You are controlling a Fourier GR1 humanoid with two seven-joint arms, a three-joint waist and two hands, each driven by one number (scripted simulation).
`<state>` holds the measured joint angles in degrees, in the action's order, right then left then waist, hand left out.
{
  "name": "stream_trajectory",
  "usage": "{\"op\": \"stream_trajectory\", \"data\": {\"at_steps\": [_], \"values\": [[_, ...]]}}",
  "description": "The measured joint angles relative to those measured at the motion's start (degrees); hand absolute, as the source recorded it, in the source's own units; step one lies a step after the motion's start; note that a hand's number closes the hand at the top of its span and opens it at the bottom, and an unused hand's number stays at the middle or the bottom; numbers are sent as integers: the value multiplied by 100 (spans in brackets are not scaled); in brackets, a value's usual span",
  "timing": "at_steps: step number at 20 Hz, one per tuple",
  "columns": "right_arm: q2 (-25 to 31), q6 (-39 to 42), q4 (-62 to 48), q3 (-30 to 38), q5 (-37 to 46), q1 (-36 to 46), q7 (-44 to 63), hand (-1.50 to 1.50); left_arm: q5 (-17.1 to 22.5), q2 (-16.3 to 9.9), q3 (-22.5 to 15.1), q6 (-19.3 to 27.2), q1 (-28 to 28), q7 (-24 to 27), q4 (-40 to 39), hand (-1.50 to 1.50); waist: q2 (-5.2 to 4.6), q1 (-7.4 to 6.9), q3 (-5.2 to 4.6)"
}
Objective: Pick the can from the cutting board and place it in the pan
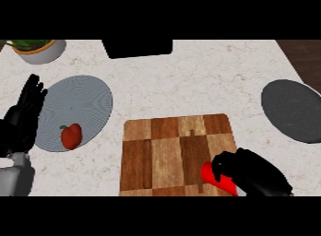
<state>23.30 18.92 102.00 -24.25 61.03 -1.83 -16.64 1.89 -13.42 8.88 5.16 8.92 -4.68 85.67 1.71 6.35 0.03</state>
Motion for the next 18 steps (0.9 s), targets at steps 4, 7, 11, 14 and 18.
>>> {"op": "stream_trajectory", "data": {"at_steps": [4,7,11,14,18], "values": [[135,-588,1099,727,-421,-1042,112,150,32,-17,34,-34,-128,26,56,0,-18,27,-2],[164,-883,1877,1298,-901,-1831,71,150,30,26,-33,-49,-154,9,194,0,-47,-72,0],[110,-1005,2693,2198,-1709,-2530,75,150,-56,153,-176,5,-22,2,148,0,-100,-231,-2],[-10,-861,2814,2858,-2561,-2591,164,150,-31,167,-255,-60,52,-126,245,0,-128,-385,-2],[-40,-486,2603,3652,-3791,-2172,568,150,-60,166,-298,-94,232,-145,164,0,-160,-516,-2]]}}
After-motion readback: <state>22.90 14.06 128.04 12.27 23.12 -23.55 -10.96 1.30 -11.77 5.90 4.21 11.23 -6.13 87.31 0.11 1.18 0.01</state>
